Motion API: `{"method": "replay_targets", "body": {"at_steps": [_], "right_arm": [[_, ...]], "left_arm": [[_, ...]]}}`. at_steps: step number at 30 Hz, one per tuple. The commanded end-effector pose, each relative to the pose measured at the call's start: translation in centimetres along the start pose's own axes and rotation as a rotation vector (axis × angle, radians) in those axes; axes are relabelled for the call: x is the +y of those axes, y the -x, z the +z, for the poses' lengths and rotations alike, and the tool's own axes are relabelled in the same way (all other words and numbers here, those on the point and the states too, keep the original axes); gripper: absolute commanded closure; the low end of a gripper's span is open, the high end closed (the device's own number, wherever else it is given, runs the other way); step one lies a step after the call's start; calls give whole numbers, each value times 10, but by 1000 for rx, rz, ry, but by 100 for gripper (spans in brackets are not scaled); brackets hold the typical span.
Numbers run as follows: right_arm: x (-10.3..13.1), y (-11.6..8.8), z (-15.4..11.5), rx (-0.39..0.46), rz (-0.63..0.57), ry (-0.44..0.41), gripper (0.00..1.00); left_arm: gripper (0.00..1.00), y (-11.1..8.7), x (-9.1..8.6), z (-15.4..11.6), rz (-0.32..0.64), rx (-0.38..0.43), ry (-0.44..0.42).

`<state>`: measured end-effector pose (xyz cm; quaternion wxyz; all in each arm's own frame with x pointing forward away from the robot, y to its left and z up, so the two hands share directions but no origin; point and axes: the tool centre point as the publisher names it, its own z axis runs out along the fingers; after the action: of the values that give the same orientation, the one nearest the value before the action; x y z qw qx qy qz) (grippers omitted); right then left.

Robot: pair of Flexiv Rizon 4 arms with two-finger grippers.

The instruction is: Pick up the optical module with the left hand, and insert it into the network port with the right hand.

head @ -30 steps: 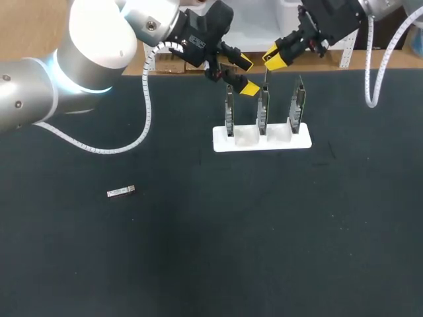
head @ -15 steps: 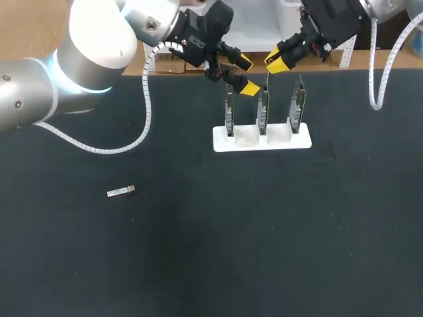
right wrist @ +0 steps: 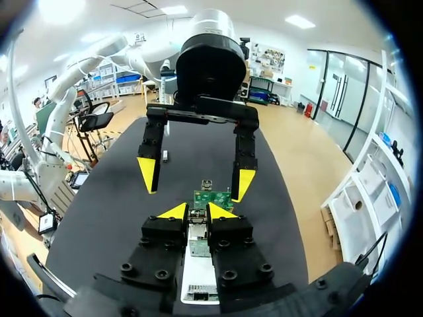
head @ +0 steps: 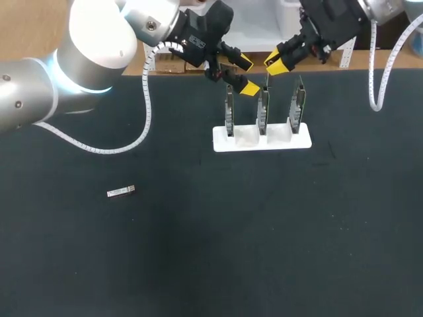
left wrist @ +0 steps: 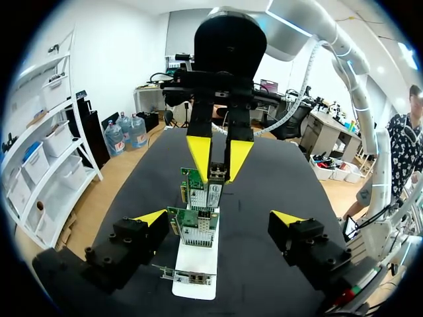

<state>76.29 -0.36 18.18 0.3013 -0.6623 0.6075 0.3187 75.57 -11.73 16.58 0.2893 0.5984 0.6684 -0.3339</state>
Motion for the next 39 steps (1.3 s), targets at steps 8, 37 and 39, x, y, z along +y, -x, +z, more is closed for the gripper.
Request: {"method": "replay_targets", "body": {"at_steps": [8,37,39], "right_arm": [[-7,0,6,6,0,11,100],[-10,-4,8,23,14,28,100],[-10,-3,10,24,14,30,100]], "left_arm": [[0,0,1,0,0,3,-2],[0,0,1,0,0,3,-2],[0,0,1,0,0,3,-2]]}}
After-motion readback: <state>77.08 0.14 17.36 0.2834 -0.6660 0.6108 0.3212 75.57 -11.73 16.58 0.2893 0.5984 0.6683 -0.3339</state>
